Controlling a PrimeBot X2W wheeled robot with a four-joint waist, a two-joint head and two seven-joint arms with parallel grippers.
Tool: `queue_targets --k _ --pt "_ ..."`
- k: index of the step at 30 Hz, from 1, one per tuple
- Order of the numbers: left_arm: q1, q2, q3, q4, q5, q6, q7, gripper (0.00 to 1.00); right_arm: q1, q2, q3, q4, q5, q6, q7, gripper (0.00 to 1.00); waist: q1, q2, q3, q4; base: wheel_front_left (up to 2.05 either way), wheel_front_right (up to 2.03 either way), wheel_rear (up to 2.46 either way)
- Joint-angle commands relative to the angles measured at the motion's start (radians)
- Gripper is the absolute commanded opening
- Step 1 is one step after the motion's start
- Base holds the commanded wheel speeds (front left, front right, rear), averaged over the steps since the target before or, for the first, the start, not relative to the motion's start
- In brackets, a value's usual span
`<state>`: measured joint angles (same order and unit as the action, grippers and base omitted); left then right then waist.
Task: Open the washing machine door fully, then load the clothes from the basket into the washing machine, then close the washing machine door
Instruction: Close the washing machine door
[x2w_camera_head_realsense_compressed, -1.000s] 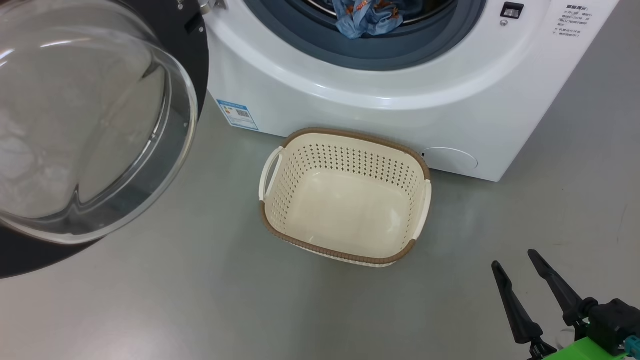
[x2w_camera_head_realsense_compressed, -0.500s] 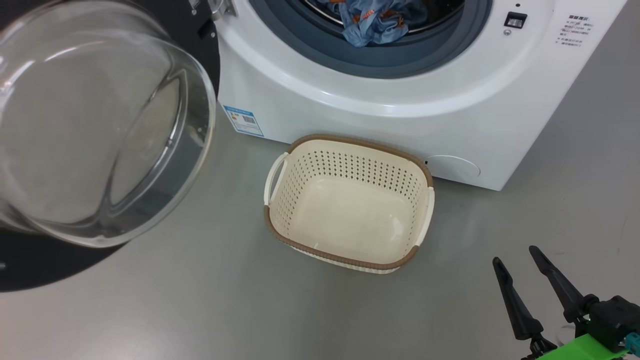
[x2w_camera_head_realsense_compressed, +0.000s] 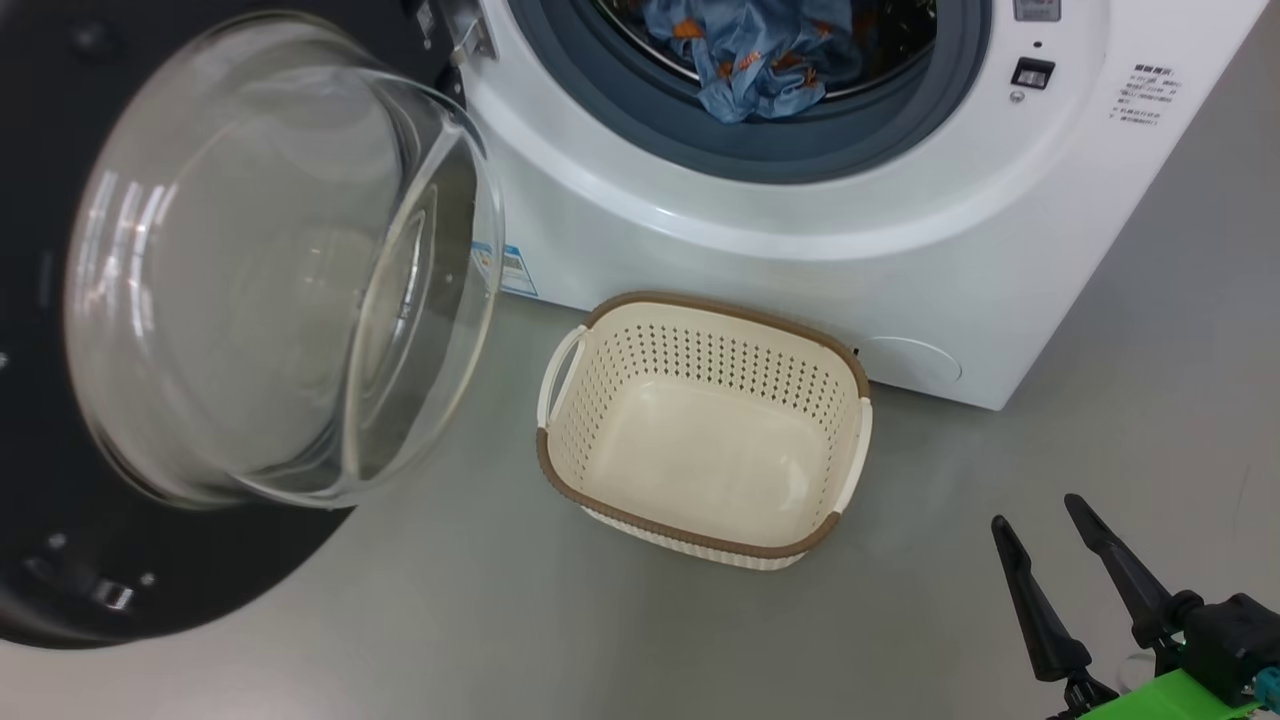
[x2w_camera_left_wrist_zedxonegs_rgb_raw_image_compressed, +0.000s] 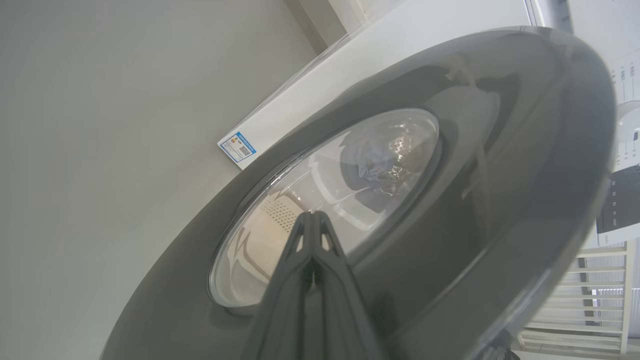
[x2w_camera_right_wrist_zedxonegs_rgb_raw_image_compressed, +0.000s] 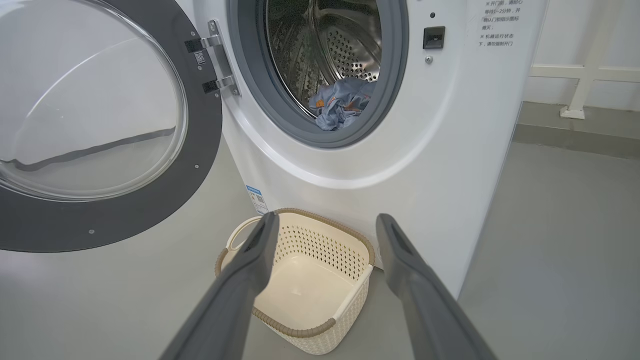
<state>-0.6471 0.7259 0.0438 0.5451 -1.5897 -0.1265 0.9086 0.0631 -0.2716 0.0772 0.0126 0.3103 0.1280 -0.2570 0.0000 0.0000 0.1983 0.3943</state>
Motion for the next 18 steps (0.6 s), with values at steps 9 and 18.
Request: queue_targets --k 9,18 --pt "0.061 0.032 -0.004 -0.217 -0.041 -0.004 0.107 0.0 0.032 0.002 -0.002 -0.025 -0.002 0.003 -0.005 1.0 0.0 0.0 -0.033 -0.012 0.0 0.0 0.0" --pt "0.096 -0.038 -0.044 -0.402 -0.08 -0.004 0.171 0.0 0.048 0.024 -0.016 -0.026 -0.002 0.003 -0.005 1.0 0.0 0.0 -0.057 -0.057 0.0 0.0 0.0"
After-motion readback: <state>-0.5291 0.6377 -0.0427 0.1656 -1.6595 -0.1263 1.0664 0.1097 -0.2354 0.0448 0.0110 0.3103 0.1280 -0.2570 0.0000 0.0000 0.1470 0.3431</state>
